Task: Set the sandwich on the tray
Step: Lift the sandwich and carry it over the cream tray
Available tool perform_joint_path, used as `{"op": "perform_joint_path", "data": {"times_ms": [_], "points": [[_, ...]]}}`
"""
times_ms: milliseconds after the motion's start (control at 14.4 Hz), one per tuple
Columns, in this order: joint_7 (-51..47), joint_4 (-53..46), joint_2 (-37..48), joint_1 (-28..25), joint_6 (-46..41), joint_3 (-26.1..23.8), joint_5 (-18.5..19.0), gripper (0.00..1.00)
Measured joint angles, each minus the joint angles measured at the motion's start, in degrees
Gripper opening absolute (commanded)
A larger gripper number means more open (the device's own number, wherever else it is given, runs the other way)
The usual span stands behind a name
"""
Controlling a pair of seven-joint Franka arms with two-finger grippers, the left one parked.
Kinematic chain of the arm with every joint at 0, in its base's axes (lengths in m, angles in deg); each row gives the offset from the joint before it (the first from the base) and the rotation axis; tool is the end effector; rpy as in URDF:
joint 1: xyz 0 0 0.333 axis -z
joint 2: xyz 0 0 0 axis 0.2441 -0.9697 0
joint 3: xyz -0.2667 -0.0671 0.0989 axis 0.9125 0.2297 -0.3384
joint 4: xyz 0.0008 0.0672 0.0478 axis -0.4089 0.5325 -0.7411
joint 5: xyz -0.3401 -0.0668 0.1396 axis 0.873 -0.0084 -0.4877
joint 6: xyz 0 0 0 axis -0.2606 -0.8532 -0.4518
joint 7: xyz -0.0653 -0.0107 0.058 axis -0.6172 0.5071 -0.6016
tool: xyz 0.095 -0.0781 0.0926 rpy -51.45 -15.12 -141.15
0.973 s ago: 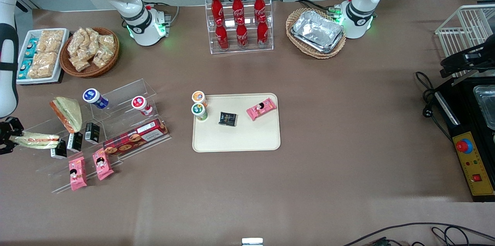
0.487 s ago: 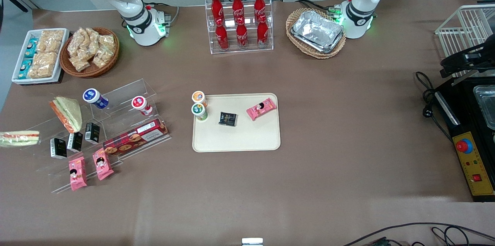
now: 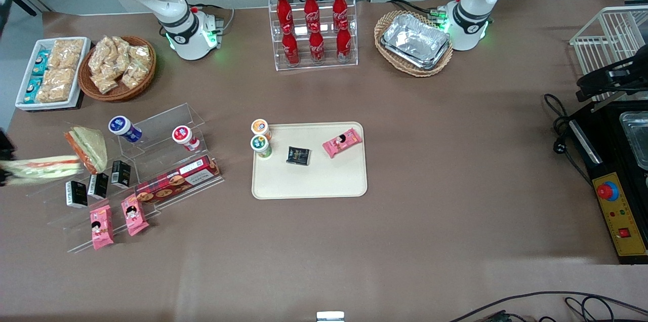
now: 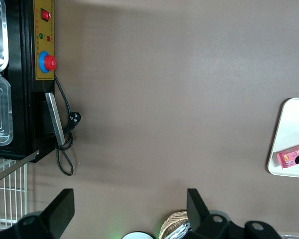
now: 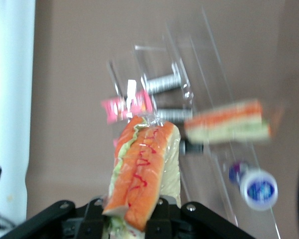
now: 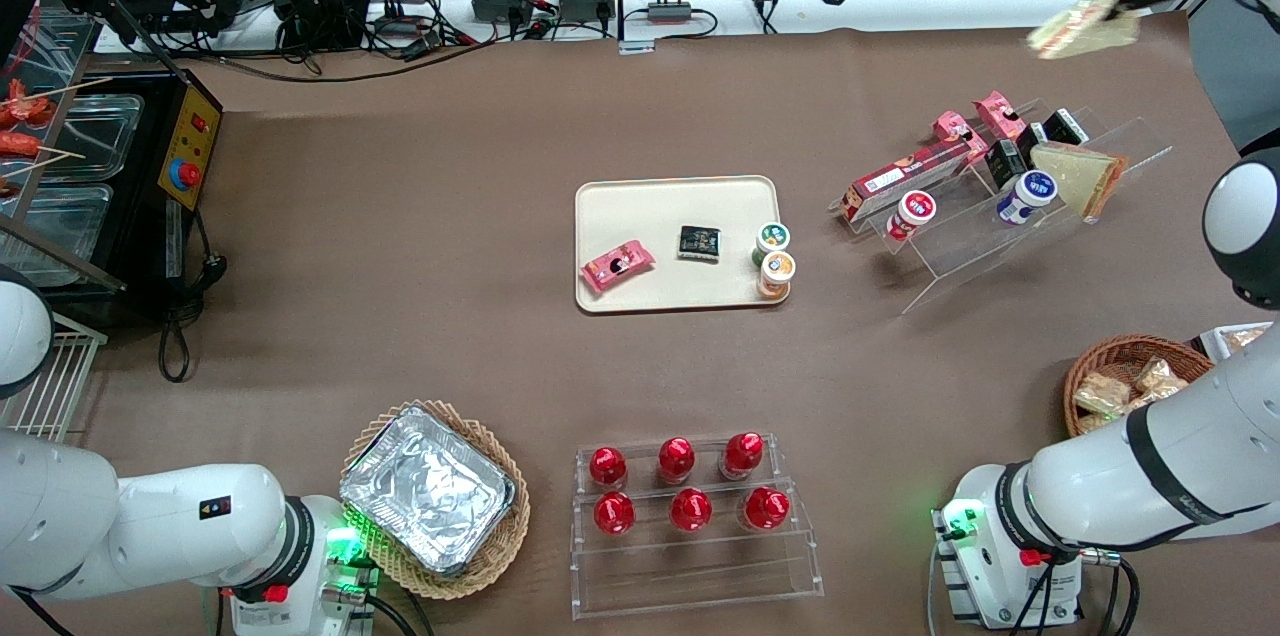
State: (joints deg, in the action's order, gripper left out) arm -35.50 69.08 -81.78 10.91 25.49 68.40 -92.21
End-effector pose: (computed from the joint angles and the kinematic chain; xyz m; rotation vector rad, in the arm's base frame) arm 0.5968 -0.1199 0.4977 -2.2856 2.1025 -0.1117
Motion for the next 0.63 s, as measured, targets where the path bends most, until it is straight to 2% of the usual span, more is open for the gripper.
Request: {"op": "perform_joint_path", "data": {"times_ms": [417,626], "points": [[-20.39,-0.14,0.50,-18.78,-1.77,-1.43,-0.84,0.00],[-31.27,-0.11,-0.78,-27.50,1.76,-1.54,-0.85,0.00]]}}
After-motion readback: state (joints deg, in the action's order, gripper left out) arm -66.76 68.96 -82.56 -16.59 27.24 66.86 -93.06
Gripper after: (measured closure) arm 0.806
